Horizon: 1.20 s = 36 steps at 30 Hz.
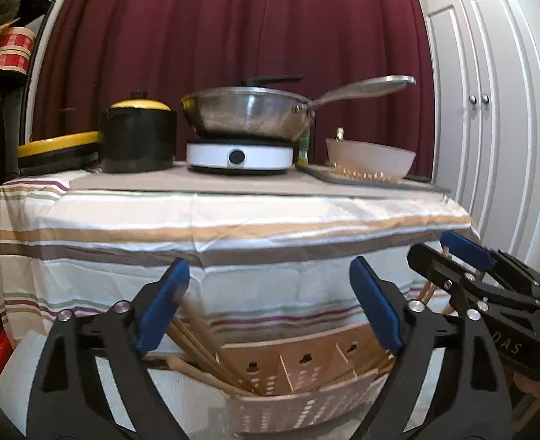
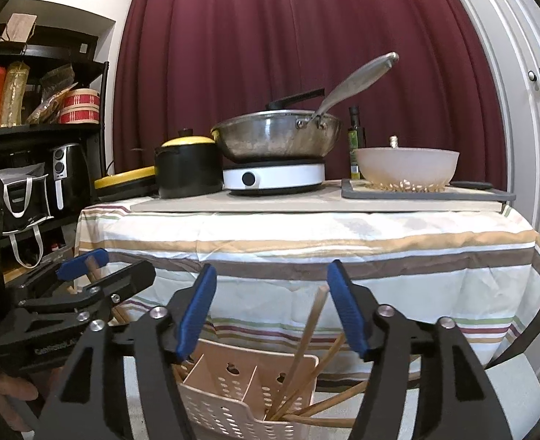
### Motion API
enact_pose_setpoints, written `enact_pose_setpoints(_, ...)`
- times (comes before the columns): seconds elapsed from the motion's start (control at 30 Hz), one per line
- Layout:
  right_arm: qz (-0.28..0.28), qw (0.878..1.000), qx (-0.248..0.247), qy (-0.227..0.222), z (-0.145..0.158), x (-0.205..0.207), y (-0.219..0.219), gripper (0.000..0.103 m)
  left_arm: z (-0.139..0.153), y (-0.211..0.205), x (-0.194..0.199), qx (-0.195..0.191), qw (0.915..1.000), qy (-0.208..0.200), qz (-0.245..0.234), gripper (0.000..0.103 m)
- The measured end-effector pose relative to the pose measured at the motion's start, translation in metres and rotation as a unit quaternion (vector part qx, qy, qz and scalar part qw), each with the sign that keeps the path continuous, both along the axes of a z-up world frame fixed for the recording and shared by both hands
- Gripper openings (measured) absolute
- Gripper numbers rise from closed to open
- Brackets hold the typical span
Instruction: Organize utensils
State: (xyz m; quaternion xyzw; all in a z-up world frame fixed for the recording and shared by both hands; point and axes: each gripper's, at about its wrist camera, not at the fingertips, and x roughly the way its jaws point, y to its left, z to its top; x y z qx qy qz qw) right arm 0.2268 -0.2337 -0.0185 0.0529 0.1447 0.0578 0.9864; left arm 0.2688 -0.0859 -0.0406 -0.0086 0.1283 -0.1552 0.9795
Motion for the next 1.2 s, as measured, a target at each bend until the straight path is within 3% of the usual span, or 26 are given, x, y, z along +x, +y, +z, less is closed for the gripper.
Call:
enact_pose_setpoints(0.2,-0.003,1.0,0.006,-0.015,0.009,-0.004,-0.004,0.072,0.01,0.006,0.001,-0.024,0.9997,-0.005,0.003,0.094)
enact_pose_setpoints(0.8,-0.018,0.999,0.003,-0.05,0.038,-0.025,-0.004,0.084,0.047,0.022,-0.025,-0.024,0.9969,-0.051,0.055,0.099)
enact_pose_setpoints(1.07,-0.068,0.997,-0.026,-0.028,0.042,-0.056,0.0,0.085,0.048,0.029,-0.063,0.008,0.9956,-0.044,0.083,0.099)
enact_pose_setpoints(1.2,-0.079,0.997,-0.02,-0.005,0.034,-0.074,0.0,0.085,0.041,0.038,-0.089,0.004,0.9951,-0.03,0.094,0.099)
